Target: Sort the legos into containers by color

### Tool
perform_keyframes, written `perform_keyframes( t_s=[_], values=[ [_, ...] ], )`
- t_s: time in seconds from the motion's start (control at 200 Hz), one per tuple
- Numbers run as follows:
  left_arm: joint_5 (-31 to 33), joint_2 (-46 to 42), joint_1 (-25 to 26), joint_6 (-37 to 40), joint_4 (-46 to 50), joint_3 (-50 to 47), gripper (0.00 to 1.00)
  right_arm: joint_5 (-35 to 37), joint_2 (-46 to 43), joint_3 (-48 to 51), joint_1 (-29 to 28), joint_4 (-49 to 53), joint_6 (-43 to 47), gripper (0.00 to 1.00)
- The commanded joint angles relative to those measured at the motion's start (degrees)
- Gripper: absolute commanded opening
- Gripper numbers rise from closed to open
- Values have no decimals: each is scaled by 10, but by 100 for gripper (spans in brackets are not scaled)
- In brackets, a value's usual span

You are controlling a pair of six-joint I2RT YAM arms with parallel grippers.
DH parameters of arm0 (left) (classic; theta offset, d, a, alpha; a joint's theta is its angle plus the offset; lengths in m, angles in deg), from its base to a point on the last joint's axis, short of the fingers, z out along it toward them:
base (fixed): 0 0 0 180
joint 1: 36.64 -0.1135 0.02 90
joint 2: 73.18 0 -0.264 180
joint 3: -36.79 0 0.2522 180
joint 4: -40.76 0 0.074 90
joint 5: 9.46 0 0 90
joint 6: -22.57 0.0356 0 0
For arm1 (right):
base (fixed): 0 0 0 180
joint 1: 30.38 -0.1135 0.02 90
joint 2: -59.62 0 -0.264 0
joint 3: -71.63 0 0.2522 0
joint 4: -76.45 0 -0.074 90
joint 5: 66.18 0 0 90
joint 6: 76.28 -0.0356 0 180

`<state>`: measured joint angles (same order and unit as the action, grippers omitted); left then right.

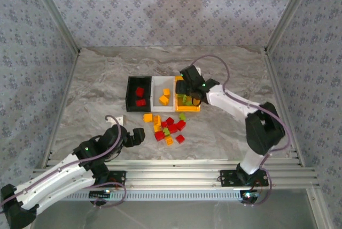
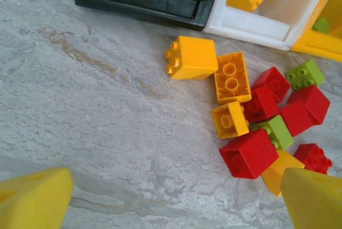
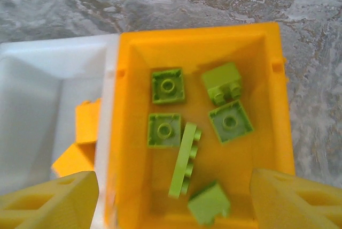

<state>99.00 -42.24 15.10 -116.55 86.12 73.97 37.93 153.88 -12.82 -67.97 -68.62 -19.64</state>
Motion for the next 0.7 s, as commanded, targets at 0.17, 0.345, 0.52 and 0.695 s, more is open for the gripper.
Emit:
perform_keyframes(
  t_s=[0.17, 0.345, 0.52, 0.695],
  values=[
    [-2, -16, -6, 26, 34, 51, 100, 17, -168, 186, -129, 17, -41, 80],
    [0, -28, -8, 18, 46, 44, 100, -18, -214, 279, -193, 2, -42, 79],
    [2, -31, -10, 11, 51, 39, 99, -13, -179, 301, -229, -15, -32, 79],
    [0, -31, -14, 5, 52, 36, 99, -11, -126, 287, -243, -27, -2, 76]
  ],
)
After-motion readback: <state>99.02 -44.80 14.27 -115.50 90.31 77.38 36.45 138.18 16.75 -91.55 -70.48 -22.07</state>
